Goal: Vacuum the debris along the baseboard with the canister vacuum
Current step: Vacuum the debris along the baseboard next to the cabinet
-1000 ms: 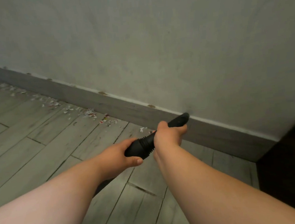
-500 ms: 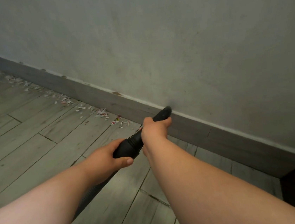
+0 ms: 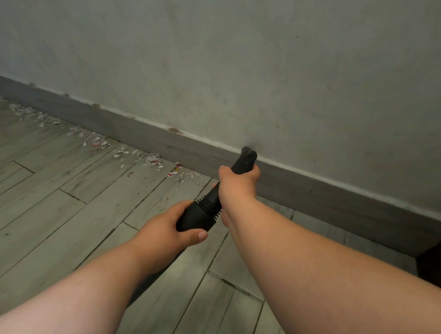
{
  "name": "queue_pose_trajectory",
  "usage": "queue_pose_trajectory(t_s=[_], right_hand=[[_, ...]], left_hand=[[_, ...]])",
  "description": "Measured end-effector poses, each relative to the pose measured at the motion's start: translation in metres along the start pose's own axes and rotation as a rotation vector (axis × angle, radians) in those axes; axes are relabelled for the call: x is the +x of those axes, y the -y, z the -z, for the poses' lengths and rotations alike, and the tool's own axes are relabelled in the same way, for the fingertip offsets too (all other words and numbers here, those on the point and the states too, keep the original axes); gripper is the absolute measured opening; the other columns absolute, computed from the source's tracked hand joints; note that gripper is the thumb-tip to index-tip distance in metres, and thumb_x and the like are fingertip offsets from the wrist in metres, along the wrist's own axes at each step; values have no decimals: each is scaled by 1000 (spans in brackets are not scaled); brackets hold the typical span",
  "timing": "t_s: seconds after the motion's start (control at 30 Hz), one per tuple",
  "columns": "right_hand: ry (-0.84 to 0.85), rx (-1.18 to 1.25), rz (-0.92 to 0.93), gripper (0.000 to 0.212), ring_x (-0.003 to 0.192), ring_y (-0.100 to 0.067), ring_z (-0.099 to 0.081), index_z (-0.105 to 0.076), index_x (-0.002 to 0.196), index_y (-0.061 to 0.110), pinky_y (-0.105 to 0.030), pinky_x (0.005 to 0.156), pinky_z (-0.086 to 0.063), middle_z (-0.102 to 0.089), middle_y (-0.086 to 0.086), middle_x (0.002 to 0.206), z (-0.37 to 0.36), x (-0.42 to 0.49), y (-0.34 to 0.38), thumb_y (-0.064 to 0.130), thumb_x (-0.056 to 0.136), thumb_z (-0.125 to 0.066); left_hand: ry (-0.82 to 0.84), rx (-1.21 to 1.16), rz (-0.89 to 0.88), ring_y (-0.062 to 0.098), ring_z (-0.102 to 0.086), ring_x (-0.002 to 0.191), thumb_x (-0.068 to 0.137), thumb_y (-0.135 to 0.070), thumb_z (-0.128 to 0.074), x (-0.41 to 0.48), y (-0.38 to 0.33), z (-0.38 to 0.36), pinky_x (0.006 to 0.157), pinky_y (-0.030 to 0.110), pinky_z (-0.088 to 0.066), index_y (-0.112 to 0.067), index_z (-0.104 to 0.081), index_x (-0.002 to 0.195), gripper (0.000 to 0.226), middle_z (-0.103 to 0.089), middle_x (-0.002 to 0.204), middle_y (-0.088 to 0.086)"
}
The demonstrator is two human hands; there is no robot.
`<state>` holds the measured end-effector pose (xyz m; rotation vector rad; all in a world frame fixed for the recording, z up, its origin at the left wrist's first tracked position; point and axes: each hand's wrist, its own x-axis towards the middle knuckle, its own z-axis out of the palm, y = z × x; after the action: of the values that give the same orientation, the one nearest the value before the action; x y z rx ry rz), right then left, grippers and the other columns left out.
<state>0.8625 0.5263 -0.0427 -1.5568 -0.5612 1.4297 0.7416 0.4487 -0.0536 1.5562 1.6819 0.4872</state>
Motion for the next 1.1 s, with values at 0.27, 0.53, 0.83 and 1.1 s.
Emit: queue_pose_trajectory(t_s=[0.27,0.53,0.83,1.1], right_hand=[[-92,47,-9,78,79,-19,-56,-17,147,39,-33,66,-47,-56,-3,106,83,-43,-13,16,87,-62],[-340,219,-20,74,90,-30,-55,-11,151,34,-42,83,-50,-53,-9,118,178,-79,-17,16,92,-54],[-498,337,-114,73,96,-36,-59,-15,150,37,-51,85,-53,-50,-15,134,270,-82,-44,17,94,-57],[-543,358,-155,73,89,-31,-57,-18,151,36,-46,76,-52,-51,-13,133,299,-46,-48,17,93,-59]], left_hand=[[45,-42,-107,3,-58,83,85,-25,-71,-38,-41,-56,71,18,-46,-38,-51,122,43,-64,95,-11],[229,-20,-202,0,-58,89,84,-28,-71,-68,-101,-117,66,3,-40,-42,-49,123,46,-62,103,-15],[356,217,-155,16,-54,90,85,-37,-68,-79,-120,-200,71,25,-40,-23,-49,127,48,-60,106,-1],[376,265,-167,17,-53,87,87,-38,-66,-49,-131,-233,71,25,-39,-22,-47,129,49,-56,101,-1]])
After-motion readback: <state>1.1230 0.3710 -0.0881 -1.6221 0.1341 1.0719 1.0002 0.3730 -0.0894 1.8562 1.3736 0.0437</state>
